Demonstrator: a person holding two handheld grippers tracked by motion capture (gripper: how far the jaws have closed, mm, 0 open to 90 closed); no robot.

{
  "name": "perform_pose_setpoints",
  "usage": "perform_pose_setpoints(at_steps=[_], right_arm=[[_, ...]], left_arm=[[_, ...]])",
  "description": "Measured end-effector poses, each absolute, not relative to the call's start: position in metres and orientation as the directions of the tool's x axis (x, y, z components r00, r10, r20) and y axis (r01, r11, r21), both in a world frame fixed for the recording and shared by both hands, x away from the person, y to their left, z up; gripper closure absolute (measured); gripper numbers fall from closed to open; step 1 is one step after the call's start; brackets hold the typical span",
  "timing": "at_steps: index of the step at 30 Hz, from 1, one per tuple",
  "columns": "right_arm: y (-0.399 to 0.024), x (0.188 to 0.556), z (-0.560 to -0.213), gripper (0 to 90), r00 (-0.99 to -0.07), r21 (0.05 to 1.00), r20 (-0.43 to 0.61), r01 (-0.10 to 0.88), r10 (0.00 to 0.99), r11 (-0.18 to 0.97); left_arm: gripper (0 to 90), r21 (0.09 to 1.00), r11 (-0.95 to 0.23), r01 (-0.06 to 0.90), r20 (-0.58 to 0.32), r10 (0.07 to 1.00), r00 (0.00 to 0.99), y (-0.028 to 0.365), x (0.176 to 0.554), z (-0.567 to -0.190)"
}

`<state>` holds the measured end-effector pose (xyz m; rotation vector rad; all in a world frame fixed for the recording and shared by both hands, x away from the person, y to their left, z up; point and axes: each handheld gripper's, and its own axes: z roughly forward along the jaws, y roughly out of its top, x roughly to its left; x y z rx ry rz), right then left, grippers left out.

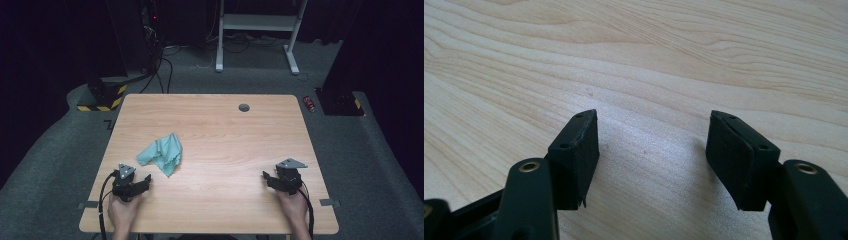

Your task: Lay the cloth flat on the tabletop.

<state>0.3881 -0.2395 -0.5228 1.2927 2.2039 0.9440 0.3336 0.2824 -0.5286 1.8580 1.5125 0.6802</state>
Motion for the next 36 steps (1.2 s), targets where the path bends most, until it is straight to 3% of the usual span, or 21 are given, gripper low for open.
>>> perform_pose_setpoints(at_steps=[6,16,36], right_arm=[[-0.239,0.388,-0.523,37.0,-0.485,0.729,-0.013,0.594,0.874,0.34],[-0.239,0.388,-0.523,36.3,-0.485,0.729,-0.014,0.594,0.875,0.341],[-0.239,0.388,-0.523,35.4,-0.481,0.728,-0.014,0.596,0.876,0.339]], left_arm=[[28.1,0.748,-0.139,0.649,-0.003,0.977,0.212,0.282,0.334,-0.529],[14.7,0.734,-0.17,0.657,-0.005,0.967,0.255,0.279,0.337,-0.529],[19.0,0.743,-0.168,0.648,-0.032,0.958,0.285,0.267,0.343,-0.526]])
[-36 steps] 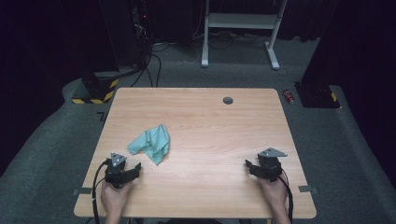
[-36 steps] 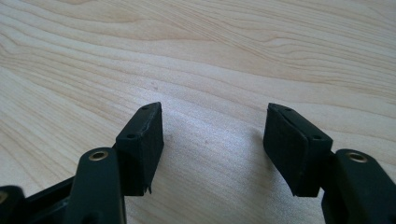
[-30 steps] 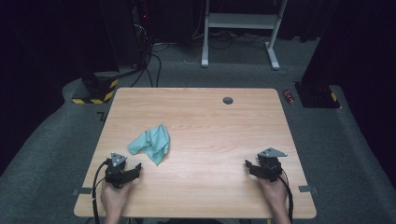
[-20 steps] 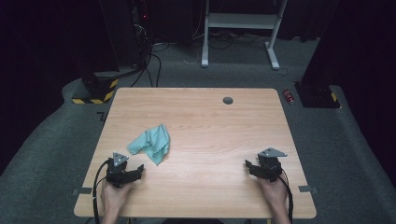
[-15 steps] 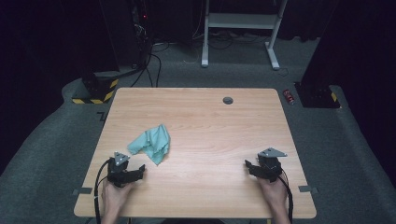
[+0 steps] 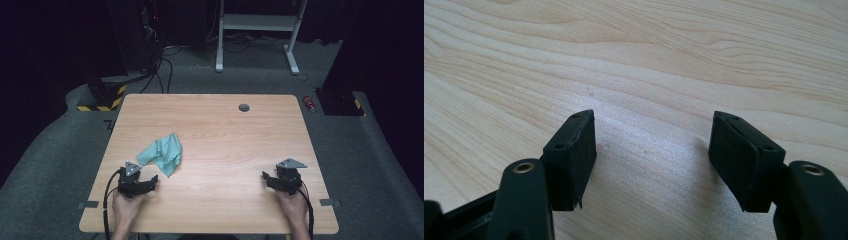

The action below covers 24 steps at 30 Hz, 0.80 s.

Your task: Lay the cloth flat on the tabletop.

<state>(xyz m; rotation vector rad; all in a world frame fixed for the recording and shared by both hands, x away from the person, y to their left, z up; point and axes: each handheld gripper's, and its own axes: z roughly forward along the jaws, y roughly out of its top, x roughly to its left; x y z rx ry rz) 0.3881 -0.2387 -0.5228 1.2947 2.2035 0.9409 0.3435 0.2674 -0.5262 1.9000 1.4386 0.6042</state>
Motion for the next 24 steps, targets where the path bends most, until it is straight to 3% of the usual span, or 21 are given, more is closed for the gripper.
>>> perform_pose_setpoints(at_steps=[10,24], right_arm=[[-0.238,0.388,-0.523,35.3,-0.489,0.728,-0.017,0.593,0.872,0.346],[-0.238,0.388,-0.523,35.2,-0.495,0.728,-0.017,0.59,0.869,0.35]], left_arm=[[20.1,0.76,-0.145,0.634,-0.086,0.943,0.32,0.257,0.353,-0.514],[20.8,0.773,-0.156,0.615,-0.096,0.929,0.356,0.234,0.373,-0.502]])
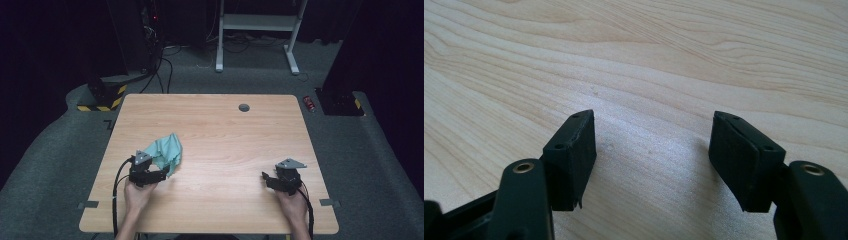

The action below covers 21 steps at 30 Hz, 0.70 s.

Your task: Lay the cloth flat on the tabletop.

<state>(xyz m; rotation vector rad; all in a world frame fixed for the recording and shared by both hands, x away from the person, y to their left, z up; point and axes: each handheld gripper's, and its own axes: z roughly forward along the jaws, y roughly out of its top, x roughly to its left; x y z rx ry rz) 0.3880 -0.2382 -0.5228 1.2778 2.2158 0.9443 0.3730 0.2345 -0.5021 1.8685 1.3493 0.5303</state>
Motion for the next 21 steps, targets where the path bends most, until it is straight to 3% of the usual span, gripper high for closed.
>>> perform_pose_setpoints(at_steps=[21], right_arm=[[-0.238,0.388,-0.523,35.3,-0.495,0.728,-0.016,0.59,0.869,0.349]], left_arm=[[31.4,0.761,-0.202,0.617,-0.054,0.928,0.37,0.199,0.408,-0.499]])
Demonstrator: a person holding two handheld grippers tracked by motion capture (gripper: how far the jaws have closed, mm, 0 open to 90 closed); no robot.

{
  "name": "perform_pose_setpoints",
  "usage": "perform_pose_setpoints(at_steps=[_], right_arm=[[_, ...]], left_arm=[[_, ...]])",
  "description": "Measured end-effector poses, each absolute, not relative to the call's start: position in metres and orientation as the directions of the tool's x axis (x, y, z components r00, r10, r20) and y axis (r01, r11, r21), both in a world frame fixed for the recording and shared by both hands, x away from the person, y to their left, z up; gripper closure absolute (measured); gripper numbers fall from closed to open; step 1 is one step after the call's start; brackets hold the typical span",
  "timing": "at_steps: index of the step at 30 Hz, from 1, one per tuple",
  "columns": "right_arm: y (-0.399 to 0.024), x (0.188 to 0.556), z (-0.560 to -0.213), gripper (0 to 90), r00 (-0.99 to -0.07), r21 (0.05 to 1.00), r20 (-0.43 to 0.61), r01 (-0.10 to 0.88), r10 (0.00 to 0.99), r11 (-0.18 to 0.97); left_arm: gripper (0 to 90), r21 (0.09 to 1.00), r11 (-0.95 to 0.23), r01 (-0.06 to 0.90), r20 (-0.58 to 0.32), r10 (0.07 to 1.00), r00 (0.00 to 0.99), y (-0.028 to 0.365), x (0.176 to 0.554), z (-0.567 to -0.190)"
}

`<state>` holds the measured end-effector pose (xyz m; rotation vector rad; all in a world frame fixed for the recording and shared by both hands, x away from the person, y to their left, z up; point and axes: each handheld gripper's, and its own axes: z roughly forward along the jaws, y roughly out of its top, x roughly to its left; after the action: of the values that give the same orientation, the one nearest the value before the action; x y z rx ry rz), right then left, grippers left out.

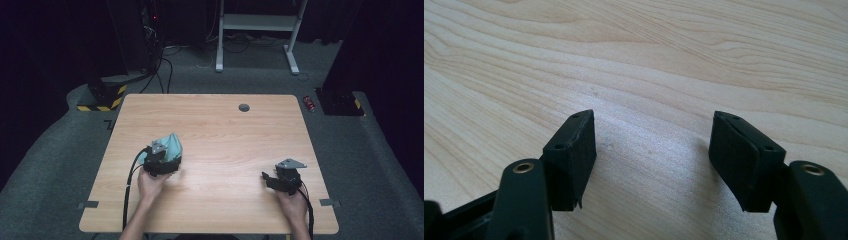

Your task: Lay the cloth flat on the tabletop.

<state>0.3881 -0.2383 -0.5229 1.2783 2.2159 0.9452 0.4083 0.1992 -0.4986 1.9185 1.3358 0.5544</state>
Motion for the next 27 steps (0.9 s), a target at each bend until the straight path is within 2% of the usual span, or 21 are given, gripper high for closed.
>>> perform_pose_setpoints(at_steps=[8,11,12,13,18,19,20,22,27], right_arm=[[-0.238,0.388,-0.523,35.2,-0.494,0.728,-0.015,0.59,0.869,0.349],[-0.238,0.388,-0.523,35.2,-0.495,0.728,-0.016,0.59,0.869,0.349],[-0.238,0.388,-0.523,35.2,-0.495,0.728,-0.016,0.59,0.869,0.349],[-0.238,0.388,-0.523,35.2,-0.495,0.728,-0.016,0.59,0.869,0.349],[-0.238,0.388,-0.523,35.2,-0.495,0.728,-0.016,0.59,0.869,0.349],[-0.238,0.388,-0.523,35.2,-0.495,0.728,-0.016,0.59,0.869,0.349],[-0.238,0.388,-0.523,35.2,-0.495,0.728,-0.016,0.59,0.869,0.349],[-0.238,0.388,-0.523,35.2,-0.495,0.728,-0.015,0.59,0.869,0.349],[-0.238,0.388,-0.523,35.2,-0.495,0.728,-0.015,0.59,0.869,0.349]], left_arm=[[33.3,0.732,-0.225,0.643,-0.019,0.937,0.35,0.192,0.423,-0.508],[44.6,0.731,-0.219,0.647,-0.025,0.938,0.346,0.192,0.425,-0.51],[44.6,0.73,-0.221,0.646,-0.027,0.936,0.35,0.192,0.426,-0.511],[54.7,0.731,-0.22,0.646,-0.032,0.934,0.355,0.192,0.426,-0.512],[76.6,0.74,-0.234,0.631,-0.035,0.923,0.384,0.191,0.426,-0.511],[76.6,0.741,-0.238,0.628,-0.038,0.919,0.393,0.191,0.426,-0.51],[81.4,0.742,-0.237,0.627,-0.044,0.917,0.397,0.191,0.427,-0.51],[85.1,0.742,-0.236,0.628,-0.049,0.914,0.402,0.191,0.428,-0.509],[87.5,0.754,-0.226,0.617,-0.08,0.9,0.428,0.19,0.428,-0.508]])
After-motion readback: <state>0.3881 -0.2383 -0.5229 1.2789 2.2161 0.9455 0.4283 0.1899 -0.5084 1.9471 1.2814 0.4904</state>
